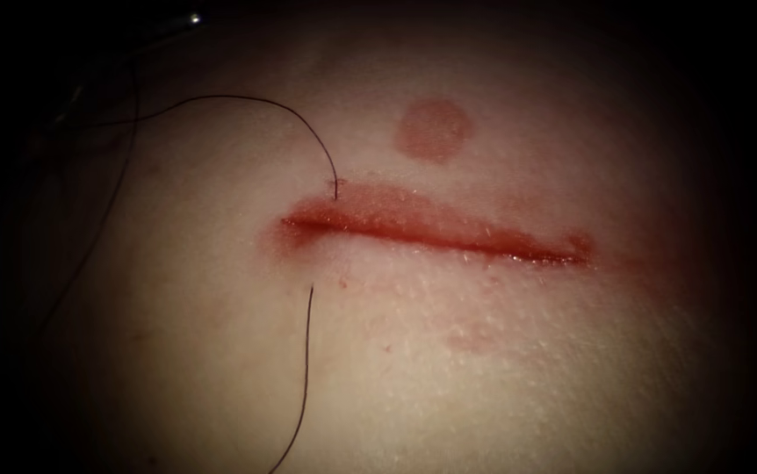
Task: Wound Closure
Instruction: With the right gripper pull the suture through until only the tail remains.
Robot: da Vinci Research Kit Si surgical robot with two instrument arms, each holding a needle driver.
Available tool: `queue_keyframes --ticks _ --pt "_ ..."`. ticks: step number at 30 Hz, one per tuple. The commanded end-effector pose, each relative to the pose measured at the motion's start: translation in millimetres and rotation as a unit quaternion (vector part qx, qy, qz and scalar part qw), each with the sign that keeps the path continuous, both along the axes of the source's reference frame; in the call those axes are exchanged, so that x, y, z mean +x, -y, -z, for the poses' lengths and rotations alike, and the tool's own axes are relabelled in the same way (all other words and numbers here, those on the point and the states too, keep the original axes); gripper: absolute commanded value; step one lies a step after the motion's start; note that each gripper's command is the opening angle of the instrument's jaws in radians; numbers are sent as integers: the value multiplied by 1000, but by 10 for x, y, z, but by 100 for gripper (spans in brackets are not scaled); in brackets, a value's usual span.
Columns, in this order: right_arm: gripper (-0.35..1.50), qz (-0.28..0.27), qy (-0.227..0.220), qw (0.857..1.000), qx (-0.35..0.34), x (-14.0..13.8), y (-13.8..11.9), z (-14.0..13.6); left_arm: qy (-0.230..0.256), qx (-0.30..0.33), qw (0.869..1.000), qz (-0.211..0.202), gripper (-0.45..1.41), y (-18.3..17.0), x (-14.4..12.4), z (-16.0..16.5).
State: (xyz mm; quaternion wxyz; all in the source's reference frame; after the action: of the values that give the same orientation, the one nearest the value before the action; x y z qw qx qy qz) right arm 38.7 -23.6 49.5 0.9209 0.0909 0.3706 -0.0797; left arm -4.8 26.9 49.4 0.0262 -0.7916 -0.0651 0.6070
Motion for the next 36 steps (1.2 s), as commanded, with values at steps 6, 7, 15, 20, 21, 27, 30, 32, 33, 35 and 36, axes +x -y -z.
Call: queue_keyframes --ticks 6,7,15,20,21,27,30,32,33,35,36 --pt "141 4 -6 1000 -11 -46 -68 -34 0 -1 1000 -1 -35 -1 -5 -7" --pt "141 4 -6 1000 -11 -46 -68 -34 0 -1 1000 -1 -35 -1 -5 -7" --pt "139 4 -53 995 -86 -27 -141 -111 -1 -2 1000 -1 -35 1 -7 -8" --pt "139 15 -48 992 -115 -6 -148 -158 -1 -2 1000 -1 -35 1 -7 -8" --pt "139 17 -46 992 -119 -4 -149 -165 -1 -2 1000 -1 -35 1 -7 -8" --pt "136 47 -24 991 -124 4 -135 -217 -1 -1 1000 -3 -35 2 -4 -6" --pt "131 76 -11 991 -111 -5 -122 -235 0 -1 1000 -3 -35 1 -3 -6" --pt "128 84 -7 991 -105 -8 -122 -236 0 -1 1000 -3 -35 1 -3 -6" --pt "124 86 -13 991 -100 -10 -123 -235 0 -1 1000 -3 -35 1 -4 -6" --pt "124 86 -14 991 -100 -11 -125 -233 0 -1 1000 -3 -35 1 -4 -6" --pt "124 86 -14 991 -100 -11 -125 -233 0 -1 1000 -3 -35 1 -4 -6"
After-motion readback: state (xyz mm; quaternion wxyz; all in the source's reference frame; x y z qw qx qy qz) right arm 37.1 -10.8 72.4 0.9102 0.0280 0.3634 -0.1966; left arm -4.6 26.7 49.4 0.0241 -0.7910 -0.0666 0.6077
